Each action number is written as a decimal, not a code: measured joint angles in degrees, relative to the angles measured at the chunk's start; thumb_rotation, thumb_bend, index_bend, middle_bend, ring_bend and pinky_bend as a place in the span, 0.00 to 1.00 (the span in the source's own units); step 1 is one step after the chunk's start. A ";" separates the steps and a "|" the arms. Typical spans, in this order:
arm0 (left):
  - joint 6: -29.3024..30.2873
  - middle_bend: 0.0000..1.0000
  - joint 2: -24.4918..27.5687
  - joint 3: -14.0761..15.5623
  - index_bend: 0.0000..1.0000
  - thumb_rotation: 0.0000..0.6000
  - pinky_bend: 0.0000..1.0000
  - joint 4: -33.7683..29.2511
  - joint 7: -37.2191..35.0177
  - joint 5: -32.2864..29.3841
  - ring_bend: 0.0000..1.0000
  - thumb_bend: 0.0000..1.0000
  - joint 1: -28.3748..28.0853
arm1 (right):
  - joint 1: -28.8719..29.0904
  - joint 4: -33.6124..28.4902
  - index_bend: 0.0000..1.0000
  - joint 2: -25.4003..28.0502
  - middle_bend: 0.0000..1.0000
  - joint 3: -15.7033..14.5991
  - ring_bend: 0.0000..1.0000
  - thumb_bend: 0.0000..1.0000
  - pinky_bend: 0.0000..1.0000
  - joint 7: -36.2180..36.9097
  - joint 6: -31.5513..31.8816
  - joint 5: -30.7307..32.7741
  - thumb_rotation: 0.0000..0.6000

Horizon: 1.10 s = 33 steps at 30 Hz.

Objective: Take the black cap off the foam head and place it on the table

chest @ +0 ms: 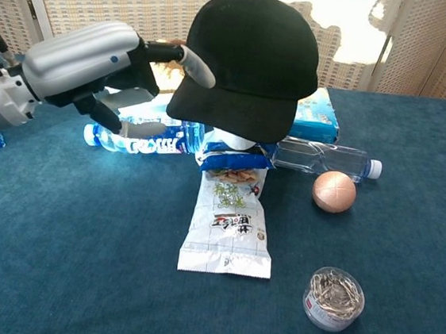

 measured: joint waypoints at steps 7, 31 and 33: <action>0.67 0.97 -3.42 0.66 0.29 1.00 1.00 4.11 -1.69 -0.86 1.00 0.27 -2.17 | -0.29 0.16 0.28 0.02 0.31 -0.09 0.22 0.29 0.31 0.17 0.07 0.32 1.00; 2.26 1.00 -12.89 0.23 0.41 1.00 1.00 13.05 -7.05 -7.25 1.00 0.27 -6.42 | -1.19 0.61 0.28 0.55 0.31 -0.22 0.22 0.29 0.31 1.24 0.36 0.92 1.00; 1.99 1.00 -13.38 -0.03 0.42 1.00 1.00 13.36 -7.47 -8.04 1.00 0.27 -6.62 | -1.15 0.67 0.28 0.54 0.31 -0.22 0.22 0.29 0.31 1.32 0.23 0.98 1.00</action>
